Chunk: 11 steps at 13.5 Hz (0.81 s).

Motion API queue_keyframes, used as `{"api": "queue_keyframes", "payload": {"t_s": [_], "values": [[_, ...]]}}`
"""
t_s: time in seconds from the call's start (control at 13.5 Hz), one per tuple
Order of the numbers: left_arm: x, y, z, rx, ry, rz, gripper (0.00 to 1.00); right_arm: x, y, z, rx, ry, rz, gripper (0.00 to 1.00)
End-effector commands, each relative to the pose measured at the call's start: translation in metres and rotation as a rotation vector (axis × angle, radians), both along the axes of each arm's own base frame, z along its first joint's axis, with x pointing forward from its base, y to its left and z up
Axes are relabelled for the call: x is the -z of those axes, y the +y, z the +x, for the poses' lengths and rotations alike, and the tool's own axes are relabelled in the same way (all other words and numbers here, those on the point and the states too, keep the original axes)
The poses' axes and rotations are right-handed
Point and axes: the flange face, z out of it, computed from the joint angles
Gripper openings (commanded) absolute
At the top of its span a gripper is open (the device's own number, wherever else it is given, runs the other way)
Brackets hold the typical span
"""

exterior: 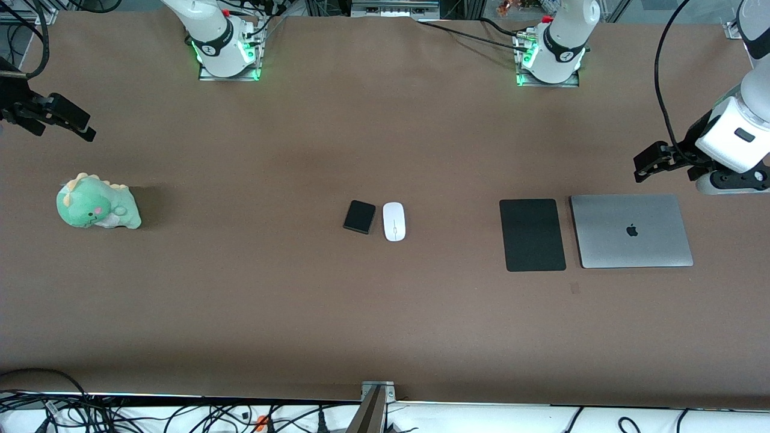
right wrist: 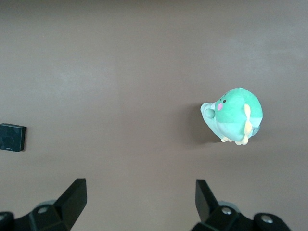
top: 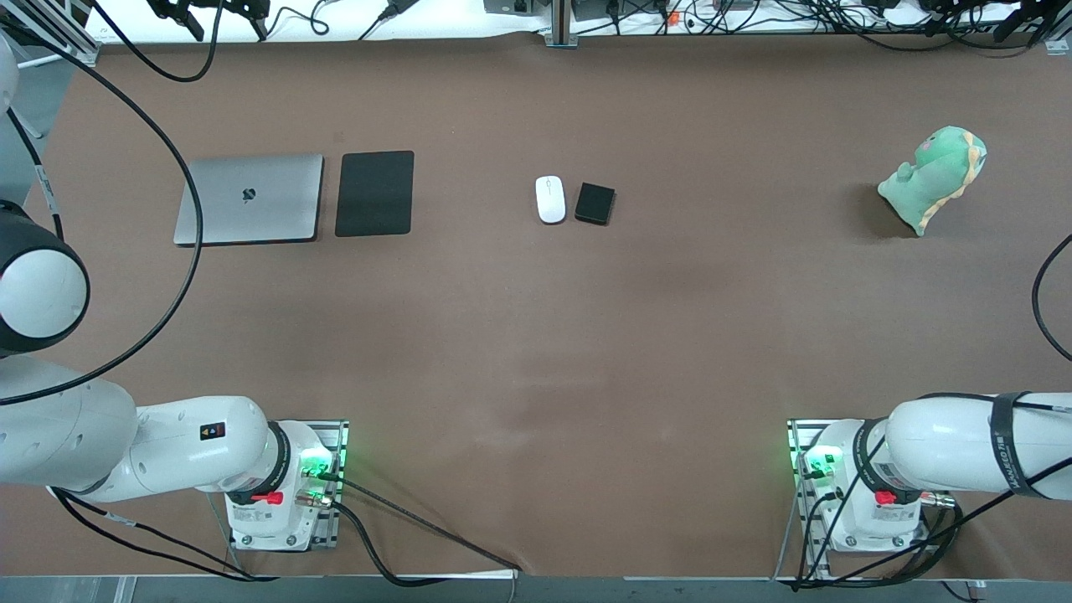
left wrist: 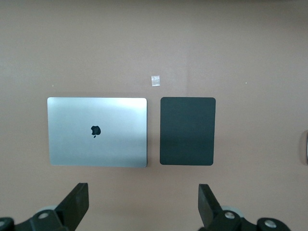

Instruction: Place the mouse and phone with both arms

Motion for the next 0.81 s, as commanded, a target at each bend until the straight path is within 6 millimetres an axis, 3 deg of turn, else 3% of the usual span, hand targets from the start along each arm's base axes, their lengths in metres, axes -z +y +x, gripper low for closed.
{"api": "queue_keyframes", "payload": {"t_s": [0.0, 0.74], "values": [[-0.0075, -0.0031, -0.0031, 0.026, -0.001, 0.007, 1.00, -0.0058, -0.0021, 0.0008, -0.003, 0.005, 0.006, 1.00], [-0.0089, -0.0022, 0.0012, 0.029, -0.009, 0.007, 1.00, -0.0020, -0.0007, 0.0034, -0.006, 0.009, 0.014, 1.00]]}}
